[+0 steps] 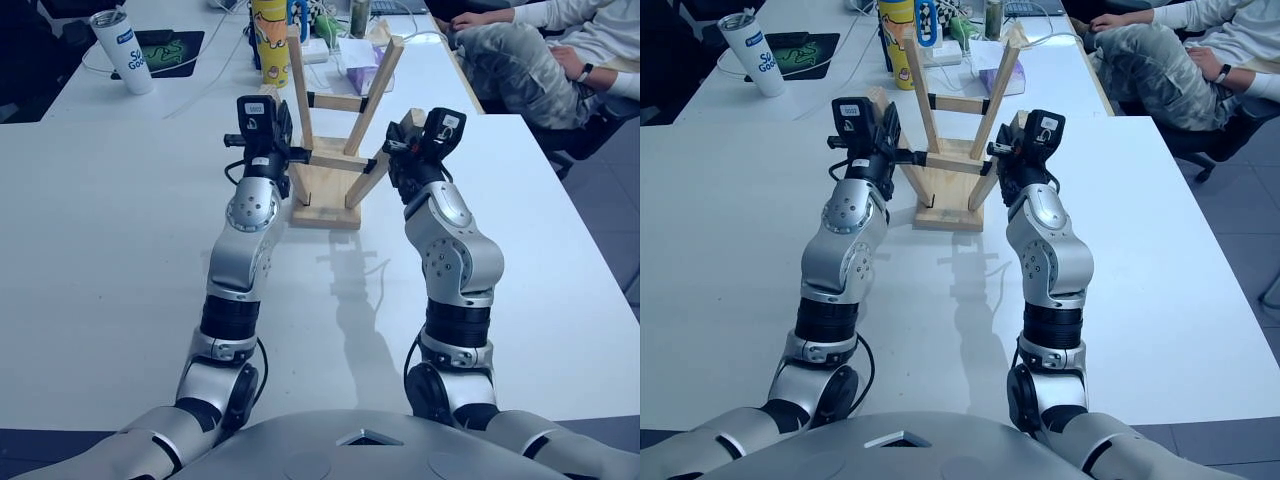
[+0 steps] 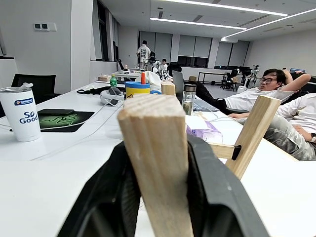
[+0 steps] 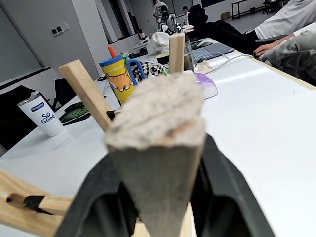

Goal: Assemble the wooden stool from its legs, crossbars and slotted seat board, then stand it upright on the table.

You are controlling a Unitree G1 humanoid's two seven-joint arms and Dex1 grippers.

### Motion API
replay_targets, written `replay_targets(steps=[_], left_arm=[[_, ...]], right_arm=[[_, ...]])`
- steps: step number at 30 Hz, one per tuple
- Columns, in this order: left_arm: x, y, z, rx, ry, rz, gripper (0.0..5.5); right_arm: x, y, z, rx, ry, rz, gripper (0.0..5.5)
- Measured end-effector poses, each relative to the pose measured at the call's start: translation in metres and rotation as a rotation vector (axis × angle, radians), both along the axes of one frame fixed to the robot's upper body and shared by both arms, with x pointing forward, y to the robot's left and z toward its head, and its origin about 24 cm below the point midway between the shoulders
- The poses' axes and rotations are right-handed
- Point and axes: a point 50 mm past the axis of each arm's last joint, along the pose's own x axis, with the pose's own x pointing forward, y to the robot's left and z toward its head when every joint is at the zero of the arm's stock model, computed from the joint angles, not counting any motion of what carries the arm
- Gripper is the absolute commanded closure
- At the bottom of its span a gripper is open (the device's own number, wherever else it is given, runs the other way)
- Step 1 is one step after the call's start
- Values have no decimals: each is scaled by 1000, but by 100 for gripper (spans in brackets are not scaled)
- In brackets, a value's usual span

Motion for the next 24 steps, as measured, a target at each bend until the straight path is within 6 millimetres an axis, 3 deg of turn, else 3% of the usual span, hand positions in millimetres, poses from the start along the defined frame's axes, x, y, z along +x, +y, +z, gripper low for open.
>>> replay_targets(steps=[15,24], left_arm=[[-3,3,-6,120,-75,-96,424],[-5,3,-6,203,-119,-135,417]], right_arm=[[0,5,-5,-152,-100,54,438],[0,3,-4,-145,-89,57,437]])
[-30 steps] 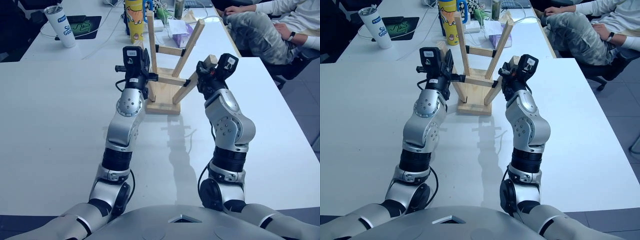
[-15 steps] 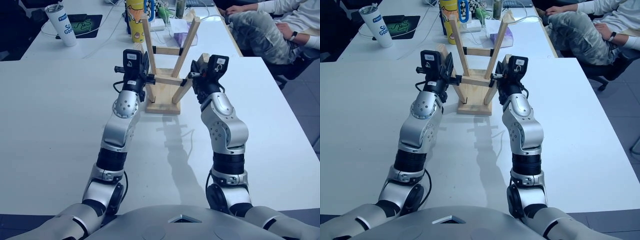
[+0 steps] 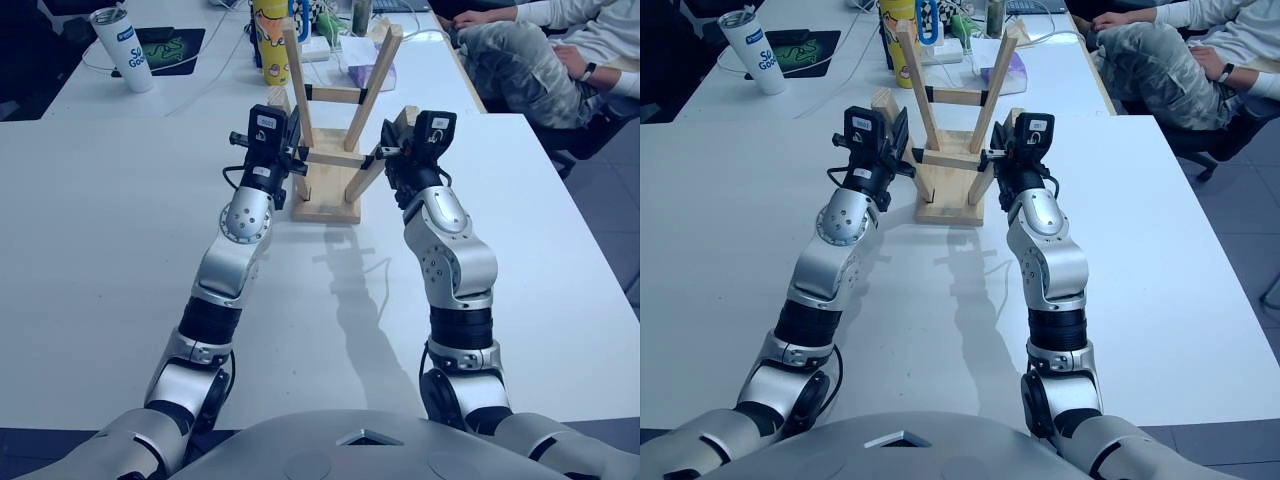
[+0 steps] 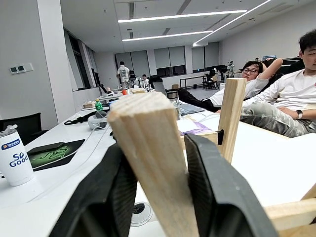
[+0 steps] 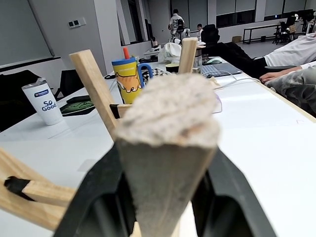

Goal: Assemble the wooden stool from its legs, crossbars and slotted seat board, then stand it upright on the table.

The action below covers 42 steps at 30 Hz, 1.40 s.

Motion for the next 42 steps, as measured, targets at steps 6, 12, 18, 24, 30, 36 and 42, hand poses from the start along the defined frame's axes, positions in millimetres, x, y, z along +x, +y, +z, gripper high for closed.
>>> replay_targets(steps=[6,12,18,24,30,36,42], left_arm=[[-1,1,2,-30,20,-6,417],[-4,6,4,-137,108,-30,417],[-6,12,7,-228,185,-63,417],[-5,12,5,-245,203,-54,417],[-9,16,1,-254,204,-41,417],[-13,25,-4,-322,216,-30,417],[-14,26,-3,-326,207,-31,417]], right_arm=[[-1,0,1,-6,-5,6,437],[-2,2,3,-15,-4,22,437],[-1,3,5,-18,16,41,437],[5,2,11,8,87,62,437],[4,6,12,-104,69,81,437],[4,13,17,-183,38,120,436],[5,13,18,-200,36,129,436]])
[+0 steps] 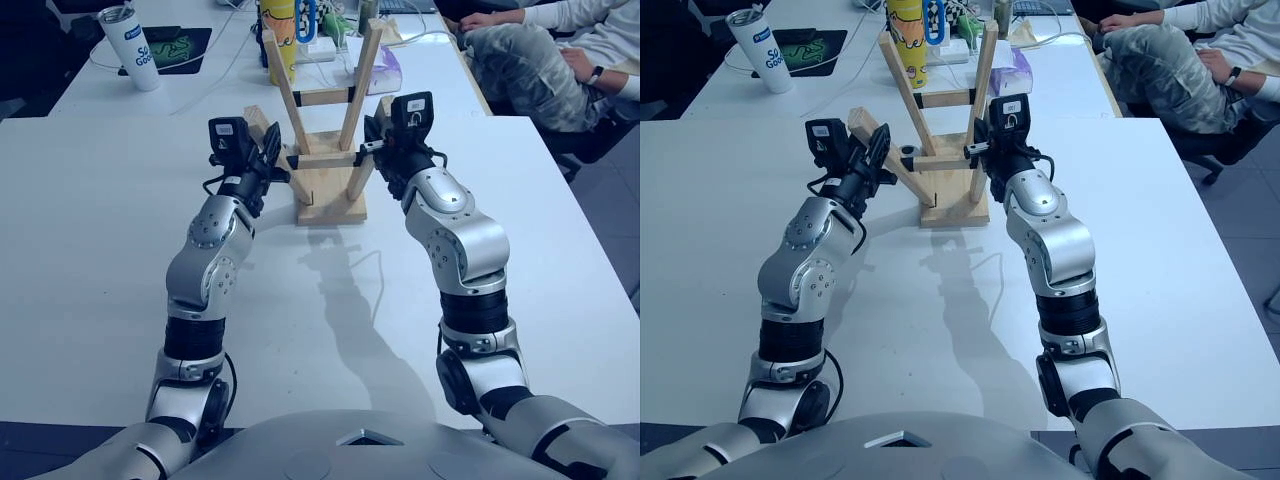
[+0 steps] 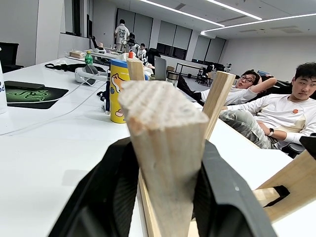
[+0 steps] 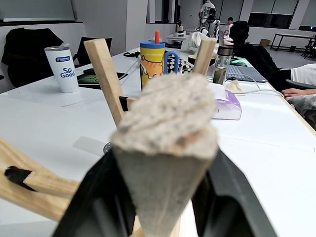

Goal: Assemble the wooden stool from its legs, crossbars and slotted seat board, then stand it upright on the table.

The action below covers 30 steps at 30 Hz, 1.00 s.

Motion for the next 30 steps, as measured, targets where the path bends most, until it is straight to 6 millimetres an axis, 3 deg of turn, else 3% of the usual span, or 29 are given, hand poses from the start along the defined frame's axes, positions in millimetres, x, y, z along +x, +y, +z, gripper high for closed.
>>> replay_targets(steps=[14,17,20,30], left_arm=[[0,-12,5,130,-32,-24,416],[1,-13,4,154,-35,-23,344],[1,-16,-18,219,64,-76,293],[2,-17,-22,224,74,-78,291]], right_arm=[[2,-11,-4,74,84,-24,436],[2,-11,-4,79,87,-24,436],[3,-8,0,81,80,18,437],[4,-6,-1,83,84,34,437]])
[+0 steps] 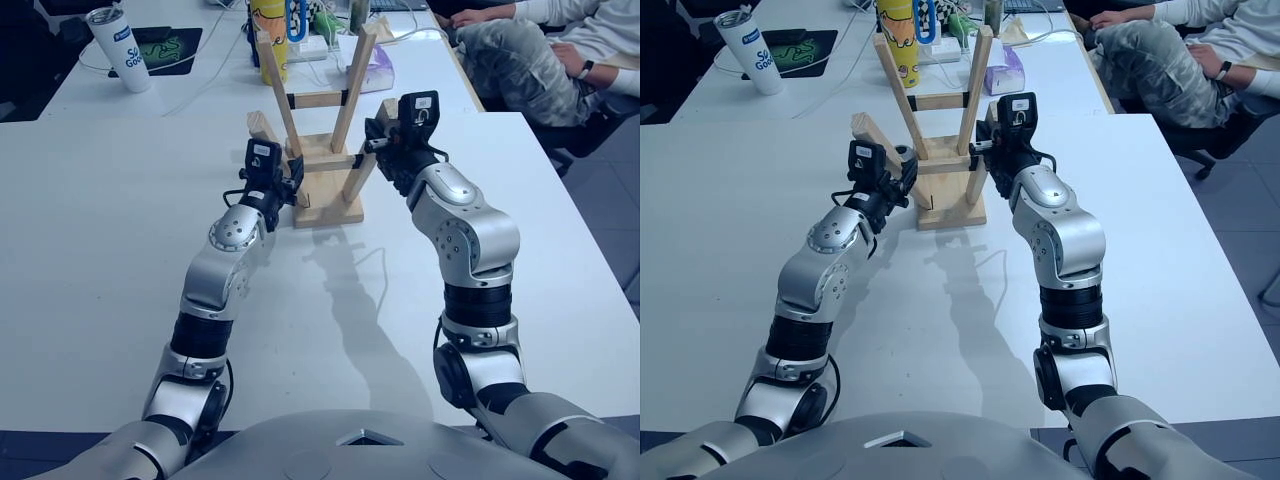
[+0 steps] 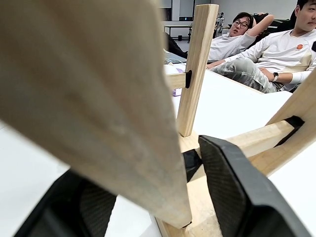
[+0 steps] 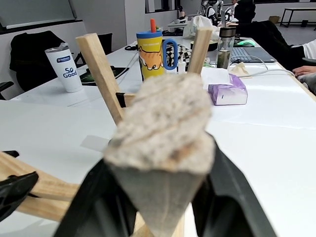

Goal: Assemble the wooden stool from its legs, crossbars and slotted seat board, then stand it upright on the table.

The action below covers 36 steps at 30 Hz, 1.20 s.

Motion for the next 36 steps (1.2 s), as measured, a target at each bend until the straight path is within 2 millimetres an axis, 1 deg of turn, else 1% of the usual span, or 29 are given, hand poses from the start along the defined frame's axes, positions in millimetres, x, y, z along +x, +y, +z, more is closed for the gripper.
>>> replay_targets(steps=[13,18,23,26,30,32,34,35,36], left_arm=[[-1,8,-2,13,-21,18,291],[-4,10,1,29,-53,25,291],[-6,14,16,24,-153,34,291],[-9,18,28,5,-216,44,291],[-13,23,52,-72,-314,56,291],[-18,22,82,-190,-433,32,291],[-23,23,101,-294,-502,9,291],[-25,25,107,-346,-523,9,291],[-27,35,117,-432,-556,32,291]], right_arm=[[4,7,-1,25,10,9,437],[6,7,-2,32,11,8,437],[7,7,-2,34,12,4,438],[7,7,-3,34,13,3,438],[8,7,-3,34,14,2,438],[8,8,-3,35,13,2,438],[8,8,-3,36,11,2,438],[8,8,-3,36,11,2,438],[9,8,-3,36,7,1,438]])
